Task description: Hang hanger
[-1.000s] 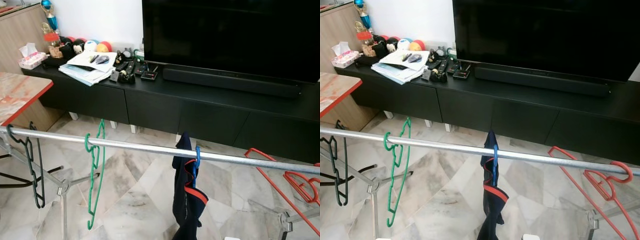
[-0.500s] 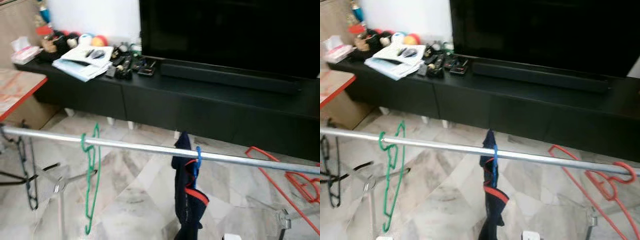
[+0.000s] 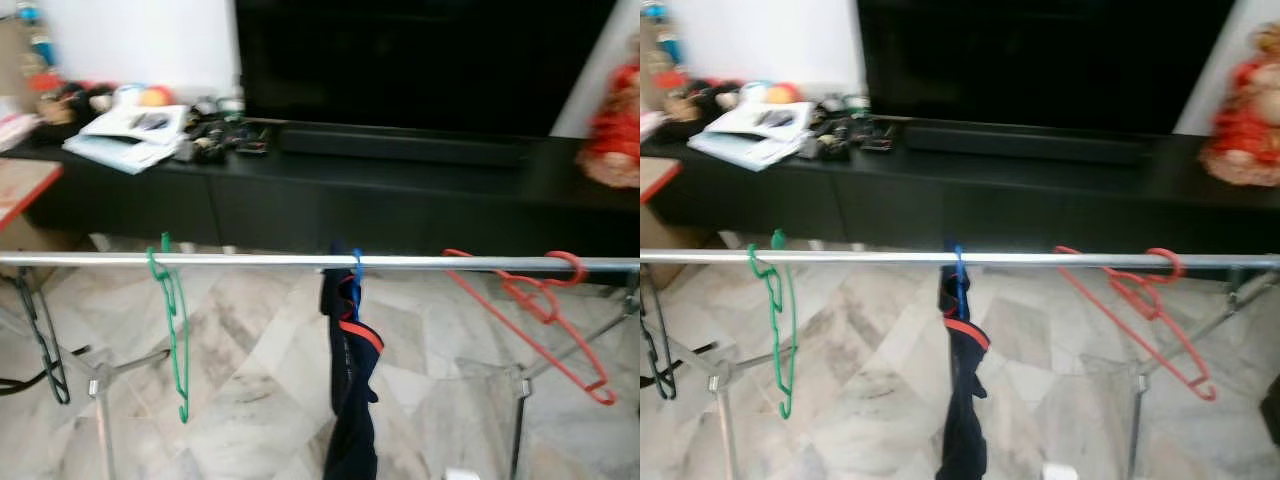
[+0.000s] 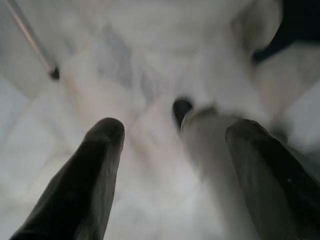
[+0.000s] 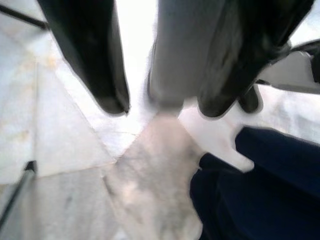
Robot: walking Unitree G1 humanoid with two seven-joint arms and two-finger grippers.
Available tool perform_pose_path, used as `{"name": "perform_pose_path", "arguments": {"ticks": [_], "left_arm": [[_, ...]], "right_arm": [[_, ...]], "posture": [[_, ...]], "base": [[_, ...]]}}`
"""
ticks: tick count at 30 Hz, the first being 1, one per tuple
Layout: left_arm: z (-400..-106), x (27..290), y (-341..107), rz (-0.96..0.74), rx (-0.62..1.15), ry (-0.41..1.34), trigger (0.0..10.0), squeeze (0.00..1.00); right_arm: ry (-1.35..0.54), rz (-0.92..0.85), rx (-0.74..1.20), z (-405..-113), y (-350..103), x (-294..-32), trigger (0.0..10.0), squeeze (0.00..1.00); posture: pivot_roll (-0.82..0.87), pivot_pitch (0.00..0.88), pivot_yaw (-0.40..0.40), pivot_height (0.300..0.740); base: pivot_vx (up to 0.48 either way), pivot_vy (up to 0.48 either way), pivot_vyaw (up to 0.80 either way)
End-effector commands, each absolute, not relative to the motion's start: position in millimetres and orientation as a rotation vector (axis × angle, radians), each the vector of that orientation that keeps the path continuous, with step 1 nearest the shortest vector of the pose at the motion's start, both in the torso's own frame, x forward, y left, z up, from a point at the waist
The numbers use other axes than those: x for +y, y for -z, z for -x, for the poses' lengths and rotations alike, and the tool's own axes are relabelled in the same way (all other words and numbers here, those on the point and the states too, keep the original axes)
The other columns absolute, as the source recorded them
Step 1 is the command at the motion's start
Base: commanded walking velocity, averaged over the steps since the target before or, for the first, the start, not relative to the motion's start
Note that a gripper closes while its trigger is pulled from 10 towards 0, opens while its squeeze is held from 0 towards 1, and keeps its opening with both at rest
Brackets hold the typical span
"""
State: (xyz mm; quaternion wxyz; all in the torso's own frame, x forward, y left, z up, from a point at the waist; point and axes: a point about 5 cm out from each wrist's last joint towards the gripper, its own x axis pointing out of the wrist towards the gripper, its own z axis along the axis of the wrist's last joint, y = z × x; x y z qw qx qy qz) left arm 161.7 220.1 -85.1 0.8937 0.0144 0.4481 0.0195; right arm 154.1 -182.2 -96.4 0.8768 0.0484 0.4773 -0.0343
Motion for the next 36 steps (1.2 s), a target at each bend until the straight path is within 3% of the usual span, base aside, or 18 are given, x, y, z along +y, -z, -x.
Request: {"name": "perform_pose_path", "arguments": {"ticks": [1,36], "left_arm": [[-135.7,218.9,96.4,-0.017,1.024,-0.046,10.0,0.00],[-141.8,211.3,95.6,-0.001,1.003,-0.038,10.0,0.00]], "right_arm": [[0.074,-0.105,0.977,-160.1,94.0,-181.7,10.0,0.00],[0.073,-0.104,0.968,-162.3,92.7,-184.2,10.0,0.00]], "posture": [[-0.03,0.092,0.024,0.721],[-0.04,0.070,0.016,0.721]], "base": [[-0.277,0.000,0.00],[-0.297,0.000,0.00]]}}
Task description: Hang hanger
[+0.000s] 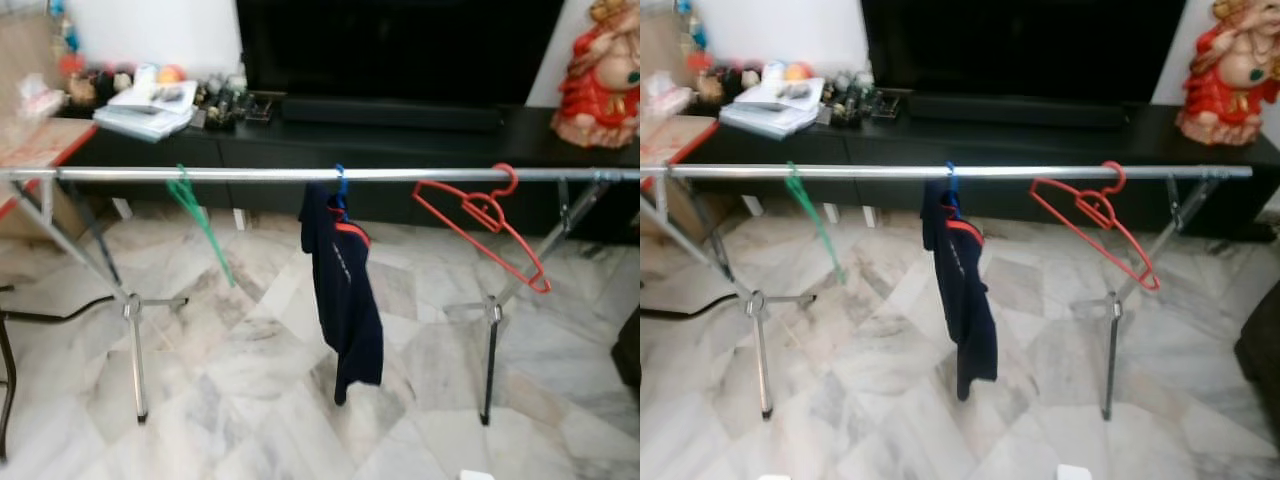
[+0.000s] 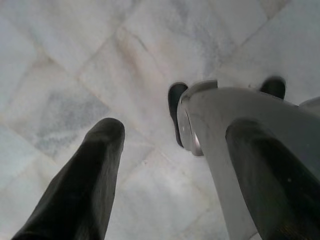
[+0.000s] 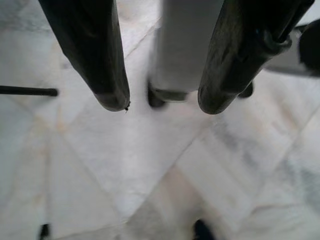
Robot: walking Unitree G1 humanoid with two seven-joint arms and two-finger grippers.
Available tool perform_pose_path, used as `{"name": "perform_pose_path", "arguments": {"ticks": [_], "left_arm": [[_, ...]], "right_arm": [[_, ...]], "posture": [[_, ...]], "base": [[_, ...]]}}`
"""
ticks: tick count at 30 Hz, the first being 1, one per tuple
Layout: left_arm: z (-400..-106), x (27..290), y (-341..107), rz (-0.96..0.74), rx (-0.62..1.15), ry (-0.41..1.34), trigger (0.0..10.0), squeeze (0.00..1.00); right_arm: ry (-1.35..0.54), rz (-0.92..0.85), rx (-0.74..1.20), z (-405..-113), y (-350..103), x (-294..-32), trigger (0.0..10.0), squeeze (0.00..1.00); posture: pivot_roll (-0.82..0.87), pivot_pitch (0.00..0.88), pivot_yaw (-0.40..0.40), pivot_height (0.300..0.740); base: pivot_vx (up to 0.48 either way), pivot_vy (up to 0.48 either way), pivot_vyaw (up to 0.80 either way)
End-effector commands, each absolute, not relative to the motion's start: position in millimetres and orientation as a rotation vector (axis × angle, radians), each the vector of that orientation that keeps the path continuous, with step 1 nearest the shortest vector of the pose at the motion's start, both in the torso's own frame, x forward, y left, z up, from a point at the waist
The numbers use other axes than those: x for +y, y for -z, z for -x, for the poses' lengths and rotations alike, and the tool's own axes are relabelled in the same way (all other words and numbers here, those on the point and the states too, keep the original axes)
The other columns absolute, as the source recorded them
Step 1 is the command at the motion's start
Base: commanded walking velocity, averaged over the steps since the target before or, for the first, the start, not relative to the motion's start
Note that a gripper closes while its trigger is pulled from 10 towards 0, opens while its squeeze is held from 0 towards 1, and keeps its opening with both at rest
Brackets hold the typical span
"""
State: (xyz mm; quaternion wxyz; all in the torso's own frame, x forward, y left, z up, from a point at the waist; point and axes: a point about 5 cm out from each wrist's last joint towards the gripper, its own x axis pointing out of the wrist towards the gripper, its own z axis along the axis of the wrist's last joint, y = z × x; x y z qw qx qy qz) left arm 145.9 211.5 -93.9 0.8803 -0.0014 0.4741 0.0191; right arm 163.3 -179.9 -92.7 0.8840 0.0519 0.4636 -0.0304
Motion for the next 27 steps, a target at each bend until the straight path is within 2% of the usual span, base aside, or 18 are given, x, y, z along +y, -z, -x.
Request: {"name": "perform_pose_path", "arguments": {"ticks": [1,3,27], "left_arm": [[-141.9,211.3,95.6,-0.001,1.003,-0.038,10.0,0.00],[-142.0,211.2,95.5,-0.001,1.003,-0.039,10.0,0.00],[-142.1,208.5,95.6,0.024,0.987,-0.058,10.0,0.00]], "right_arm": [[0.073,-0.104,0.967,-162.2,92.7,-184.2,10.0,0.00],[0.072,-0.104,0.967,-162.1,92.7,-184.2,10.0,0.00],[0.068,-0.095,0.981,-159.5,93.7,-186.9,10.0,0.00]], "posture": [[-0.04,0.068,0.017,0.721],[-0.04,0.068,0.017,0.721],[-0.04,0.084,0.001,0.721]], "base": [[-0.307,0.000,0.00],[-0.298,0.000,0.00],[0.000,0.000,0.00]]}}
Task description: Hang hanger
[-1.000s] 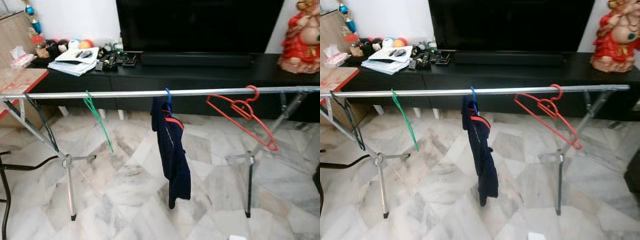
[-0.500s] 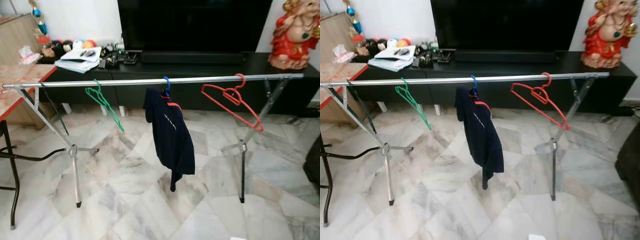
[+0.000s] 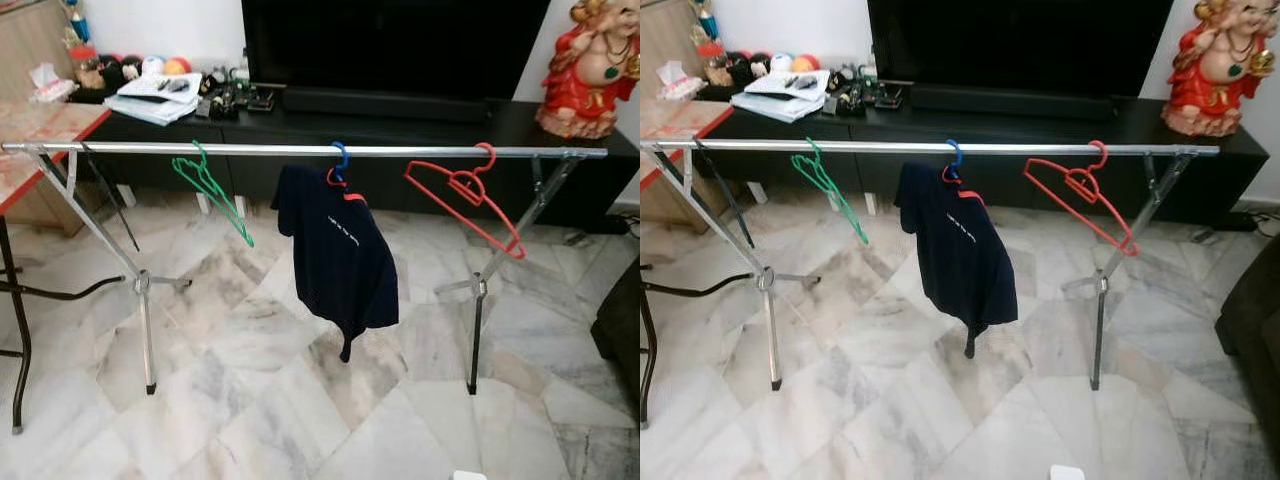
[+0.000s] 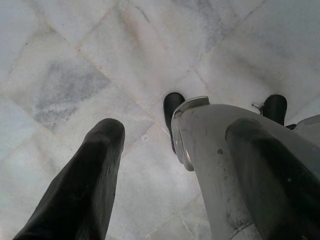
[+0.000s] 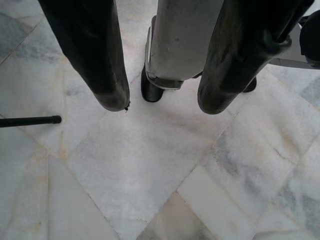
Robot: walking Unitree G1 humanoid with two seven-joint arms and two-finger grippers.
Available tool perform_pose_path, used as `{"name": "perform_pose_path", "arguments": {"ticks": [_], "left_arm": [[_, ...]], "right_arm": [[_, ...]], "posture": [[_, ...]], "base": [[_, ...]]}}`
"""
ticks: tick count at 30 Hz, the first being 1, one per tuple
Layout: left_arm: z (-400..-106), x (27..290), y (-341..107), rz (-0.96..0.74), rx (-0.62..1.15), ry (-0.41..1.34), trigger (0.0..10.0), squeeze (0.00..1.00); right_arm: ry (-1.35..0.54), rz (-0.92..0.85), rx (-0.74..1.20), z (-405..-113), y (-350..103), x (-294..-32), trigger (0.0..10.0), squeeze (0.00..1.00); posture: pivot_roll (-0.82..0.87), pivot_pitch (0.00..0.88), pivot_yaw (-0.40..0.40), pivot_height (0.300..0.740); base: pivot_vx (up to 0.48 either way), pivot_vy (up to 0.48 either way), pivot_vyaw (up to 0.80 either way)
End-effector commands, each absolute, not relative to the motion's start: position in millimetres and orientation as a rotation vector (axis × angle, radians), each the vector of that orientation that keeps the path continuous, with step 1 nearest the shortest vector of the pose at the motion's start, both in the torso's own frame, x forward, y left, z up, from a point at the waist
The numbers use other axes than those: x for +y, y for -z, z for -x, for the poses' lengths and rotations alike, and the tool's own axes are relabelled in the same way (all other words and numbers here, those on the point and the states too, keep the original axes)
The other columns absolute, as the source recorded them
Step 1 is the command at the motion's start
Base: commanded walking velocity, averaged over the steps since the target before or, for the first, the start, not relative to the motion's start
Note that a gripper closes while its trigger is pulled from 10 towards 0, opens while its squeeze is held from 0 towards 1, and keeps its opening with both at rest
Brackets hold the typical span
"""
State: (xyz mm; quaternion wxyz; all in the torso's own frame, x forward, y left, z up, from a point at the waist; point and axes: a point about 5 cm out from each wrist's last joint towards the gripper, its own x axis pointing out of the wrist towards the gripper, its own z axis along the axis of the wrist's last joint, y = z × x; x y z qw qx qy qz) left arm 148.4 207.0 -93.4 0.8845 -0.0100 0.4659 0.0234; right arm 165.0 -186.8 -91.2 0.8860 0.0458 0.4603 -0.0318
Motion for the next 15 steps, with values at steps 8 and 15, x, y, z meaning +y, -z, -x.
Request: {"name": "perform_pose_path", "arguments": {"ticks": [8,15], "left_arm": [[-143.6,210.3,94.7,-0.020,0.990,-0.020,10.0,0.00],[-143.2,213.5,94.7,-0.019,1.001,-0.039,10.0,0.00]], "right_arm": [[0.058,-0.095,0.996,-157.3,94.9,-185.2,10.0,0.00],[0.059,-0.099,1.000,-157.3,95.1,-184.4,10.0,0.00]], "posture": [[-0.04,0.088,0.008,0.721],[-0.03,0.091,0.009,0.721]], "base": [[0.000,0.000,-0.70],[0.000,-0.253,-0.80]]}}
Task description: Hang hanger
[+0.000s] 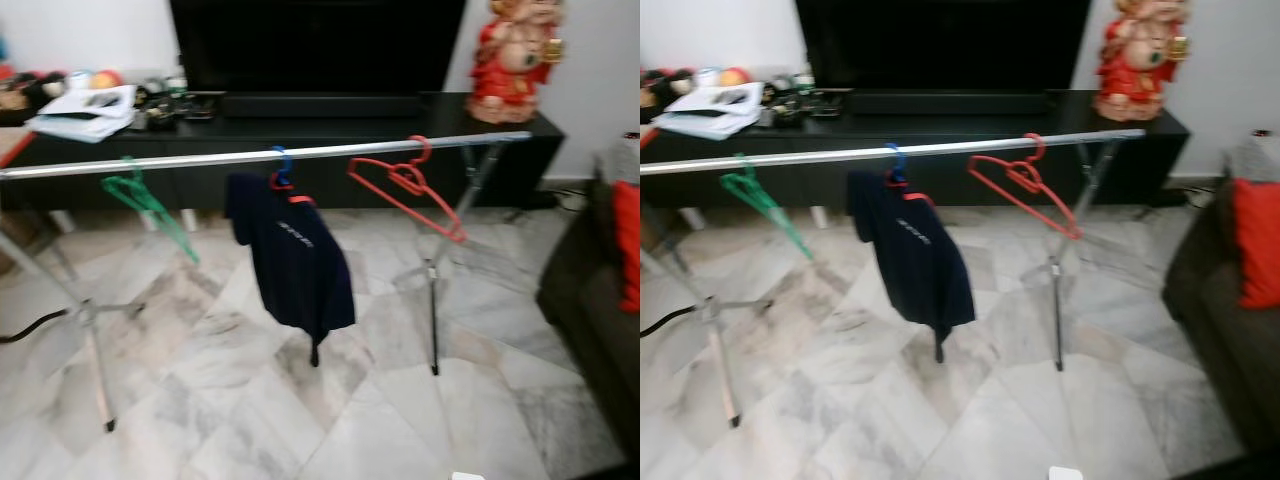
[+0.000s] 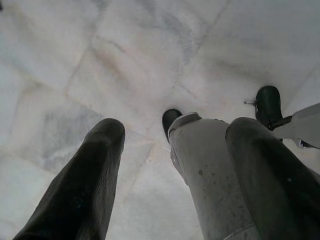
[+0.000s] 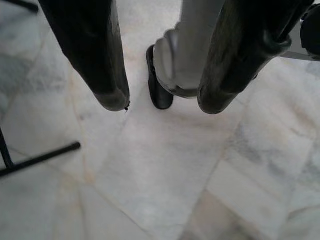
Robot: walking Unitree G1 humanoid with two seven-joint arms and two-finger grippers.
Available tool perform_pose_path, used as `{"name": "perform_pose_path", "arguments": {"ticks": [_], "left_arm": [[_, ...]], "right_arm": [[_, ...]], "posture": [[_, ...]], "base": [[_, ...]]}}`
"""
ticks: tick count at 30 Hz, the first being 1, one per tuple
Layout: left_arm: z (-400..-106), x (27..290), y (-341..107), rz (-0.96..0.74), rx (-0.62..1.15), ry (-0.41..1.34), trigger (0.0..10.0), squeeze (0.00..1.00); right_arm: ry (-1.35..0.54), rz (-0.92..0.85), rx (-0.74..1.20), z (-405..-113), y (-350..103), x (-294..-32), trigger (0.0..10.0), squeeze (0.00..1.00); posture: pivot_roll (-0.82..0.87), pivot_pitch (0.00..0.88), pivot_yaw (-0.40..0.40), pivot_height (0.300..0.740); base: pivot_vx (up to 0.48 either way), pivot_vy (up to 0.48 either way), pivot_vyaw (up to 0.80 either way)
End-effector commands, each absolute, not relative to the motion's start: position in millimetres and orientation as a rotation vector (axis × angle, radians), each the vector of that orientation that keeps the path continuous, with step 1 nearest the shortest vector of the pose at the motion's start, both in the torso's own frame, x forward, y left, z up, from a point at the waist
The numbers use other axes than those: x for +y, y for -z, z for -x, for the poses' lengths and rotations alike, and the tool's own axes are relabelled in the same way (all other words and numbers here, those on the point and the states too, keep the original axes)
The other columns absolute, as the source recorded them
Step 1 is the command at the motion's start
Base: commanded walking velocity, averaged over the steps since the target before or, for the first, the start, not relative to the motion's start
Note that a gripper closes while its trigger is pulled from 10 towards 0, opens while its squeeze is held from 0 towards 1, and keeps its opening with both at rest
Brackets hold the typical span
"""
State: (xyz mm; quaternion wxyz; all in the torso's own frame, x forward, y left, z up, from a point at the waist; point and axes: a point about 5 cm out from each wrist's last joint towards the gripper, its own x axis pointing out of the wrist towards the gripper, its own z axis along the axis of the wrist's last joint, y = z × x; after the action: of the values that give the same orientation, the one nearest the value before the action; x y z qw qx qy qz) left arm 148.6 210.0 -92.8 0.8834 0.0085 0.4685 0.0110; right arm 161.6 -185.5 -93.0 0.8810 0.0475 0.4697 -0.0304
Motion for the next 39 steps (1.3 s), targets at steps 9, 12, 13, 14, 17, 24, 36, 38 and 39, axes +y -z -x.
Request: {"name": "perform_pose_path", "arguments": {"ticks": [9,12,13,14,17,24,36,38,39], "left_arm": [[-135,218,96,-0.025,1.017,-0.042,10.0,0.00],[-132,221,97,-0.028,1.022,-0.046,10.0,0.00],[-132,222,97,-0.028,1.023,-0.047,10.0,0.00],[-131,222,97,-0.029,1.025,-0.048,10.0,0.00],[-132,223,96,-0.033,1.021,-0.046,10.0,0.00],[-137,221,95,-0.032,1.005,-0.037,10.0,0.00],[-140,219,94,-0.031,1.002,-0.023,10.0,0.00],[-140,219,94,-0.030,1.002,-0.021,10.0,0.00],[-140,219,94,-0.030,1.002,-0.020,10.0,0.00]], "right_arm": [[0.060,-0.102,1.003,-157,95,-184,10.0,0.00],[0.058,-0.101,1.005,-157,95,-184,10.0,0.00],[0.057,-0.101,1.005,-157,95,-184,10.0,0.00],[0.057,-0.101,1.005,-157,95,-184,10.0,0.00],[0.059,-0.098,1.008,-156,95,-187,10.0,0.00],[0.071,-0.095,1.015,-153,95,-201,10.0,0.00],[0.063,-0.101,1.025,-153,95,-199,10.0,0.00],[0.060,-0.104,1.024,-153,95,-196,10.0,0.00],[0.059,-0.105,1.023,-154,95,-195,10.0,0.00]], "posture": [[-0.04,0.095,0.008,0.721],[-0.04,0.096,0.008,0.721],[-0.04,0.096,0.008,0.721],[-0.04,0.096,0.007,0.721],[-0.04,0.097,0.006,0.721],[-0.04,0.097,0.008,0.721],[-0.04,0.091,0.013,0.721],[-0.04,0.091,0.013,0.721],[-0.04,0.090,0.014,0.721]], "base": [[0.000,0.000,-0.80],[0.000,0.000,-0.80],[0.000,0.000,-0.80],[0.000,0.000,-0.80],[0.000,0.000,-0.80],[0.000,0.000,-0.80],[0.000,0.000,-0.80],[0.000,0.000,-0.80],[0.000,0.000,-0.80]]}}
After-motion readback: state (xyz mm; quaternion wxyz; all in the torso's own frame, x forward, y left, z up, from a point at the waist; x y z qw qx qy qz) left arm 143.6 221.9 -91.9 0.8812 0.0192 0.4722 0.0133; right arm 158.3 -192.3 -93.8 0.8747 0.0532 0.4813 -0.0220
